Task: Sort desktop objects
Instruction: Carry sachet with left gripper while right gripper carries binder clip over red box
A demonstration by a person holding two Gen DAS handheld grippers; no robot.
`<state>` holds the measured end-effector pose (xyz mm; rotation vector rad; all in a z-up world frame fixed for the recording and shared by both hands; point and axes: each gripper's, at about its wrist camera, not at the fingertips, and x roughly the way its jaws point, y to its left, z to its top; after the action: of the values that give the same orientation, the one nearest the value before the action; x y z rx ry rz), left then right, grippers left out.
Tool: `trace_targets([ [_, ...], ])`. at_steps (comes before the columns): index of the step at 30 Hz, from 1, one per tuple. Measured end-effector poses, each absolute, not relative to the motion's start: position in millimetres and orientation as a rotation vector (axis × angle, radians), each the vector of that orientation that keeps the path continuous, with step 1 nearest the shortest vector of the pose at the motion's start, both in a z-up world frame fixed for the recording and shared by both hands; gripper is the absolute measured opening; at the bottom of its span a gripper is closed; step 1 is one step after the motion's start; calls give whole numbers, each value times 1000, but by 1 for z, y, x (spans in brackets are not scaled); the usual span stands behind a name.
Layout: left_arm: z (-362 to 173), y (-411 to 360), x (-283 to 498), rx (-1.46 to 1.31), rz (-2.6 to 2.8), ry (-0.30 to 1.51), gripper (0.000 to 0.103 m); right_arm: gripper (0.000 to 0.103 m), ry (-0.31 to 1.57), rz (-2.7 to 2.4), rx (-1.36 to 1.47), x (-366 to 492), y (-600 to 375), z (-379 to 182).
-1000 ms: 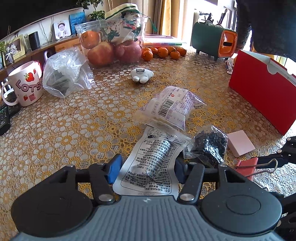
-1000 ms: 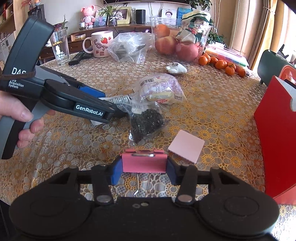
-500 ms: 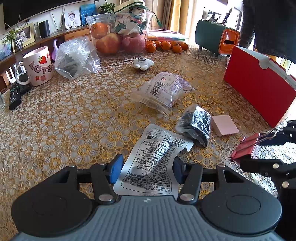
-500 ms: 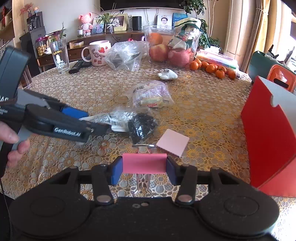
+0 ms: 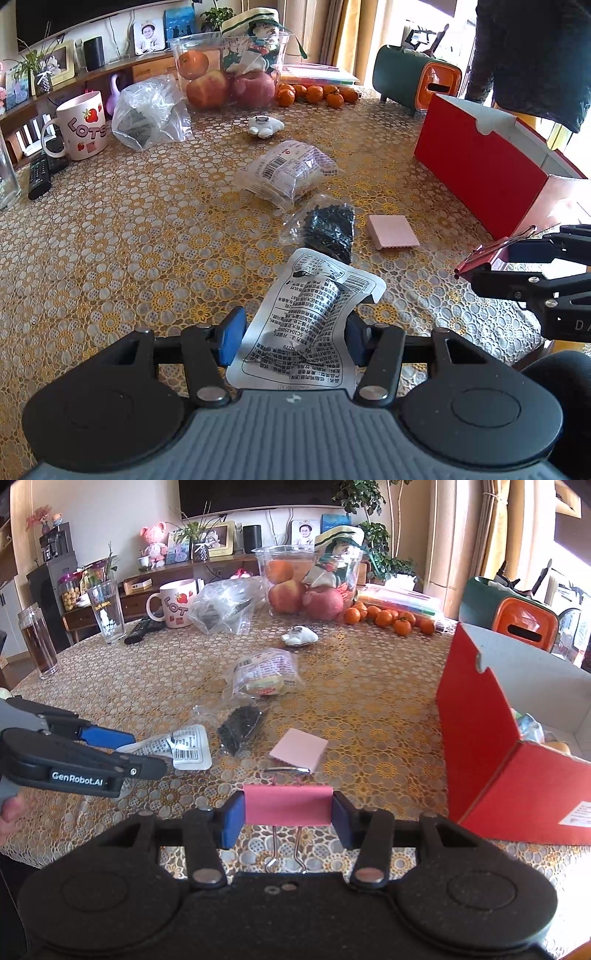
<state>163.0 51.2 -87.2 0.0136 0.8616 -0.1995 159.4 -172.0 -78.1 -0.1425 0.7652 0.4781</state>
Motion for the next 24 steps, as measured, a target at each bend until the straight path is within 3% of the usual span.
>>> trace_targets([
  [24, 5, -64, 141, 33, -314, 771, 54, 48, 658, 427, -72, 132, -268, -11],
])
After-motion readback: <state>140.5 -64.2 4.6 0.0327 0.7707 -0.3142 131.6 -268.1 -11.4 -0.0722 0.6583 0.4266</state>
